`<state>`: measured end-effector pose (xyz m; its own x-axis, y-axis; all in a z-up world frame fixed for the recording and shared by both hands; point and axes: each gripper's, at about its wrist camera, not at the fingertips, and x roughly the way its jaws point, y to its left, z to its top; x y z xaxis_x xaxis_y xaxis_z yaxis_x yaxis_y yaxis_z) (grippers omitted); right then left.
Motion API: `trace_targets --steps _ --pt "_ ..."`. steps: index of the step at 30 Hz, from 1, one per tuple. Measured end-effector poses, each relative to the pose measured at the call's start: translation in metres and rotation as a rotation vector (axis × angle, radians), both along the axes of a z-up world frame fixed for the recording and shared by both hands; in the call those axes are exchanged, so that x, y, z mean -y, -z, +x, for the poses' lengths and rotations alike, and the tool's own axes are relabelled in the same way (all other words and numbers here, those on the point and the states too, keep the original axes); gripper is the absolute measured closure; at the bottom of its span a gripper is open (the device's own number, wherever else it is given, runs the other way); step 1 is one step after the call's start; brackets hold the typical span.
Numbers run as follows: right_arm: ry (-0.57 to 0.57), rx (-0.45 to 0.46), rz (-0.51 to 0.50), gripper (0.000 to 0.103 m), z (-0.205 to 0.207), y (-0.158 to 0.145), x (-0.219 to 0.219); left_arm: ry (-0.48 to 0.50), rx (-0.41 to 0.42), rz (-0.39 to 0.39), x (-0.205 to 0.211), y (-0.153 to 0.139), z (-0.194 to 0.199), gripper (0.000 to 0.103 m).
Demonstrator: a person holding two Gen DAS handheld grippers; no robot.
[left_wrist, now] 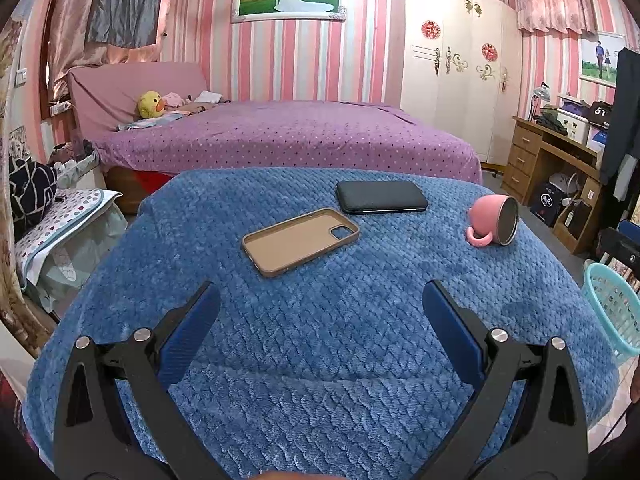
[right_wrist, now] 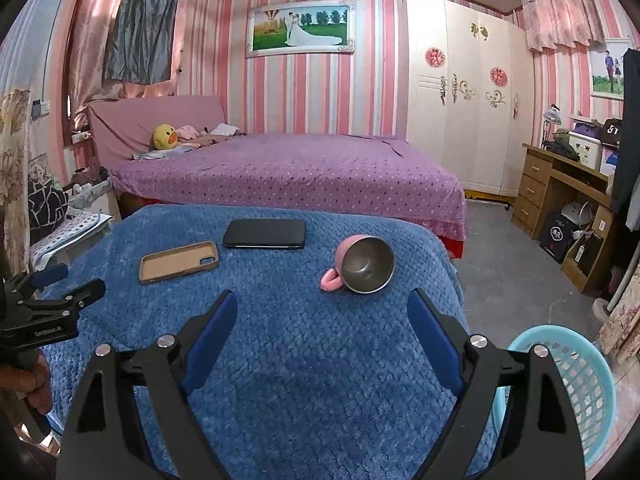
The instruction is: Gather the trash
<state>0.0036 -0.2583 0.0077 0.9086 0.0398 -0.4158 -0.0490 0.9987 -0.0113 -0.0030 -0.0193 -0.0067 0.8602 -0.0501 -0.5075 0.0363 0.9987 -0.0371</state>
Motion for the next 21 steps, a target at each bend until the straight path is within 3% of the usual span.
trace_targets --steps 21 --pt "0.008 -0.005 0.006 0.018 0.002 0.0019 -0.0008 -0.017 -0.006 -0.014 -0.0051 0.0011 0.0018 0.005"
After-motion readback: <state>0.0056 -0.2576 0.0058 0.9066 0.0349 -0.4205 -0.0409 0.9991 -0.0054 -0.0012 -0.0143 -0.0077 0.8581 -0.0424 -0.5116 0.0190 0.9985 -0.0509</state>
